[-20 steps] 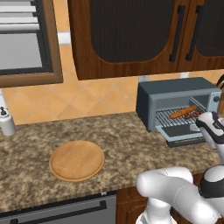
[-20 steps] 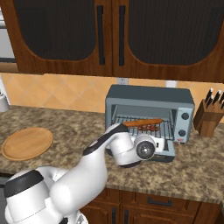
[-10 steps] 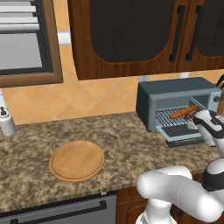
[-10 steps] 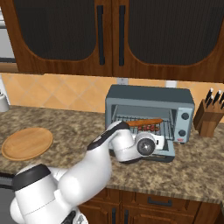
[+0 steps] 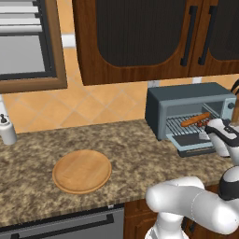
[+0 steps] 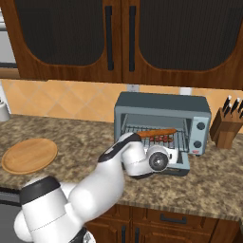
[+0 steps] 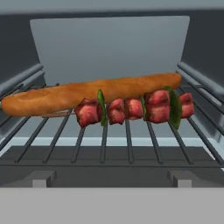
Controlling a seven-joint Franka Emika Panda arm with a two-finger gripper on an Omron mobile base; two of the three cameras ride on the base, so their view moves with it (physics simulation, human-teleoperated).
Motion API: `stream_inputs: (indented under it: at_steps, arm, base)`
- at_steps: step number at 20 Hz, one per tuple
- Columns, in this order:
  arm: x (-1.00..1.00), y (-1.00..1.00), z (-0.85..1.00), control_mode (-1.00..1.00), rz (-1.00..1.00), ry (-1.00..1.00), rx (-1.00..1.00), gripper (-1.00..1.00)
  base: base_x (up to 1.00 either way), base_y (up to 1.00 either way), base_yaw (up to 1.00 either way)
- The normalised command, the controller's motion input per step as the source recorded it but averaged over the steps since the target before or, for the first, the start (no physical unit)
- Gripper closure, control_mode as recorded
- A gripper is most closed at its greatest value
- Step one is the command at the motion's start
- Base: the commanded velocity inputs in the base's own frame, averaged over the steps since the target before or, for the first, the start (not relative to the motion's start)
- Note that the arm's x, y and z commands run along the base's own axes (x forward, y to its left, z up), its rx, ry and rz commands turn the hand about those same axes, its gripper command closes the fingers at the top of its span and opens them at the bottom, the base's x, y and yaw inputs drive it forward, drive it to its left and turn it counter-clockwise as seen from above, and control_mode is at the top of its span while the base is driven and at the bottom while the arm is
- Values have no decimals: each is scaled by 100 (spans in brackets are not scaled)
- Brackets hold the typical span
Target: Pick up the kebab skewer and baguette bread, and place them inside the toaster oven. Close the toaster oven door and start by setting the timer.
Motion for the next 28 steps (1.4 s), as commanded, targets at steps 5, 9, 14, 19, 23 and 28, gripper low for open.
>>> stream_inputs:
  at_steps: [5, 9, 14, 19, 23, 28]
  arm:
    - [17, 0, 0, -100, 0, 0, 0, -100]
    - [13, 0, 0, -100, 0, 0, 0, -100]
    - [8, 0, 0, -100, 0, 0, 0, -100]
    - [12, 0, 0, -100, 0, 0, 0, -100]
    - [19, 0, 0, -100, 0, 0, 0, -100]
    - [19, 0, 0, -100, 0, 0, 0, -100]
  base:
    - [0, 0, 0]
    - [0, 0, 0]
    - [0, 0, 0]
    - [0, 0, 0]
    - [0, 0, 0]
    - [0, 0, 0]
